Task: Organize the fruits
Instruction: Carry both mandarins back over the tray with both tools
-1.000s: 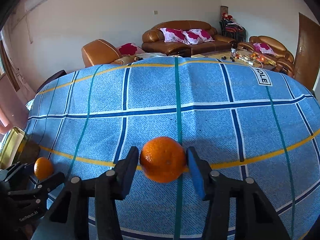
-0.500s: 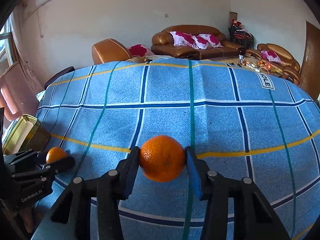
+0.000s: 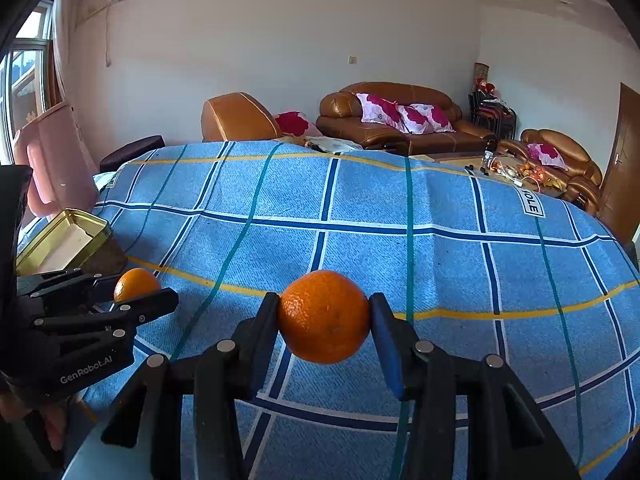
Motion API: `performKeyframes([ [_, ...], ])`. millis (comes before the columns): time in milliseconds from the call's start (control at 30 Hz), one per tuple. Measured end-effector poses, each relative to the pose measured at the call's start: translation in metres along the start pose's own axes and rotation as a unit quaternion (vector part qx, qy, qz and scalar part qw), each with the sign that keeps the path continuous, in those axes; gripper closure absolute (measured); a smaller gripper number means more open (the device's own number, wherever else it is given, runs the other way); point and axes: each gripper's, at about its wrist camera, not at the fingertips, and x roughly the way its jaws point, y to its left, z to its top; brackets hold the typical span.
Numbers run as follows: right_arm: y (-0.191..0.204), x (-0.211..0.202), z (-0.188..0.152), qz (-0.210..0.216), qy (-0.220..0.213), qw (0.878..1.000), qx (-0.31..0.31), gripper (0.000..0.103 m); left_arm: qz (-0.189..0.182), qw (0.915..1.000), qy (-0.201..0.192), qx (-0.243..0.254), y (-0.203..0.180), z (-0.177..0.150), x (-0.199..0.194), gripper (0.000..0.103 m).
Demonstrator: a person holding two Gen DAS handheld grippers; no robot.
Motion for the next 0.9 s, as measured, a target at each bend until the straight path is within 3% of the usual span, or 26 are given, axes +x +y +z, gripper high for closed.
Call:
performKeyframes([
  [900, 0.013, -0.039, -0.007, -0.021, -0.093, 0.995, -0.014, 0.056, 0.043, 0.9938, -0.102, -0.008, 0.0, -0.003, -0.034, 0.065],
])
